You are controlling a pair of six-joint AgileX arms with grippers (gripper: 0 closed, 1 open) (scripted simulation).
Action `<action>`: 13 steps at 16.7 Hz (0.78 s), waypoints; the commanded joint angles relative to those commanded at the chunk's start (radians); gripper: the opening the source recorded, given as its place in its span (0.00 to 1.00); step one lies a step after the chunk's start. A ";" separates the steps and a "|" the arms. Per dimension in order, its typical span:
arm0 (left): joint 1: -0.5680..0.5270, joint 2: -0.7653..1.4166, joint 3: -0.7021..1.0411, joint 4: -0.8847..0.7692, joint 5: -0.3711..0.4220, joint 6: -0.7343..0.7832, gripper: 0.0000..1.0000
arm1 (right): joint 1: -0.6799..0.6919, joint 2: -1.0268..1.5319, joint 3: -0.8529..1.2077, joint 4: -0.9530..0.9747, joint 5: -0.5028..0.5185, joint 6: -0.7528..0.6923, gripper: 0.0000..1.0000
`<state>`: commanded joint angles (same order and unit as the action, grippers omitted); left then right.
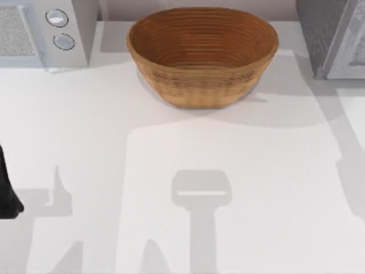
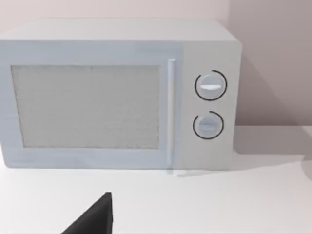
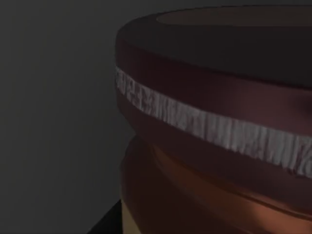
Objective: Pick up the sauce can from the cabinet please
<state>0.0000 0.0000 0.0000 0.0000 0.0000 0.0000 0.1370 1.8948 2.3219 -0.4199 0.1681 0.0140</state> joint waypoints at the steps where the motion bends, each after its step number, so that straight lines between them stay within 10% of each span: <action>1: 0.000 0.000 0.000 0.000 0.000 0.000 1.00 | 0.000 0.000 0.000 0.000 0.000 0.000 0.00; 13: 0.000 0.000 0.000 0.000 0.000 0.000 1.00 | 0.024 -0.071 -0.031 -0.043 0.019 0.002 0.00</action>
<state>0.0000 0.0000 0.0000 0.0000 0.0000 0.0000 0.1609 1.8238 2.2909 -0.4629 0.1876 0.0159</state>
